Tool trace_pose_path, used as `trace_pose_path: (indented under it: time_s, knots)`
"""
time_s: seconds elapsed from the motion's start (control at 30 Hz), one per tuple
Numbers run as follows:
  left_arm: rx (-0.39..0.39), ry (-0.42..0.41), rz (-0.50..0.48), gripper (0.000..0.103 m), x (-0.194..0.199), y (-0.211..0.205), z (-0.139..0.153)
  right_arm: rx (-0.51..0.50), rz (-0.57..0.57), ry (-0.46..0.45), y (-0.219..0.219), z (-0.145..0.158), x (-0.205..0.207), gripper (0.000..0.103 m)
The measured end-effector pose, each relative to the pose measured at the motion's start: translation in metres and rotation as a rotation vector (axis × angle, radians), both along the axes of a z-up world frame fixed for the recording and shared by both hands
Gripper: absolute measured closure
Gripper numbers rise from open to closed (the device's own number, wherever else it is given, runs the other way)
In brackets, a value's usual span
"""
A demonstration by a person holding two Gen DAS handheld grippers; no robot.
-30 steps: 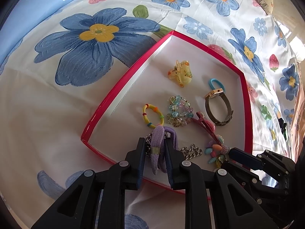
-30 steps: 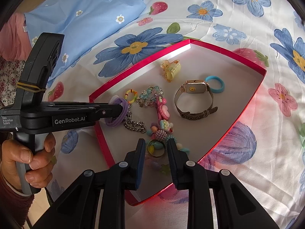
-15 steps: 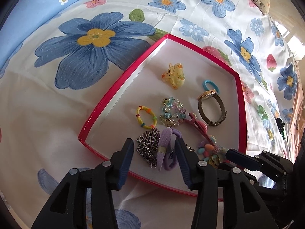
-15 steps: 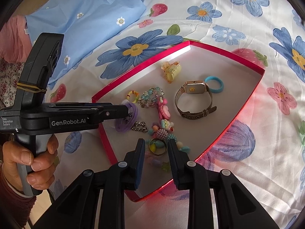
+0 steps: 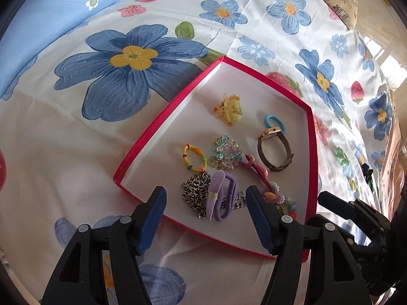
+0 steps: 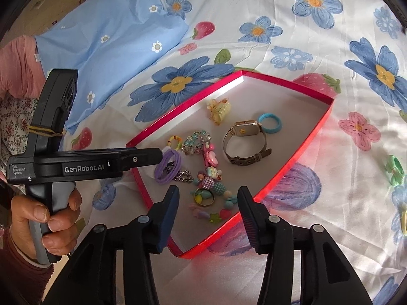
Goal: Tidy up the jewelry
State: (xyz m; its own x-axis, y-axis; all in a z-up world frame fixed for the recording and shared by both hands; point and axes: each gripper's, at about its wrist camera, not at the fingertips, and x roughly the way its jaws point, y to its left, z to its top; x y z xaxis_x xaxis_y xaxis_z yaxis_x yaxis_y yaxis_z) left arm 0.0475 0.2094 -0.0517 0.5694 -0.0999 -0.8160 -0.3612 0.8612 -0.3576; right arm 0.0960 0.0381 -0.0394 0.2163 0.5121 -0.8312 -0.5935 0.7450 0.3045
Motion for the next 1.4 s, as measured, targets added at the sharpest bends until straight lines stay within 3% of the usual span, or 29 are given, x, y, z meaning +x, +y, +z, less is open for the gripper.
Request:
trace_pose_path:
  time_s: [0.27, 0.5, 0.57, 0.63, 0.77, 0.87, 0.93, 1.17, 1.4]
  knots:
    - [-0.012, -0.009, 0.004, 0.036, -0.006, 0.001, 0.005, 0.008, -0.014, -0.004, -0.005, 0.003, -0.001, 0.052]
    - [-0.015, -0.015, 0.025, 0.029, -0.016, 0.004, 0.009, 0.020, -0.020, -0.014, -0.008, 0.008, -0.005, 0.045]
    - [-0.010, -0.020, 0.036, 0.025, -0.023, 0.004, 0.013, 0.028, -0.031, -0.015, -0.011, 0.010, -0.006, 0.042]
    - [-0.007, -0.031, 0.043, 0.024, -0.031, 0.003, 0.016, 0.050, -0.044, -0.011, -0.015, 0.012, -0.007, 0.032]
    - [-0.010, -0.054, 0.067, 0.022, -0.051, 0.002, 0.022, 0.113, -0.073, 0.000, -0.027, 0.016, -0.011, 0.029]
    - [-0.016, -0.069, 0.102, 0.011, -0.070, 0.001, 0.023, 0.149, -0.093, -0.001, -0.035, 0.018, -0.016, 0.024]
    - [-0.007, -0.087, 0.128, 0.010, -0.085, -0.001, 0.024, 0.171, -0.107, 0.003, -0.041, 0.019, -0.019, 0.024]
    - [0.155, -0.124, 0.149, 0.010, -0.123, -0.029, 0.039, 0.217, -0.143, -0.024, -0.057, 0.025, -0.030, 0.024]
    - [0.338, -0.147, 0.132, 0.008, -0.148, -0.068, 0.054, 0.217, -0.150, -0.075, -0.068, 0.038, -0.041, 0.017]
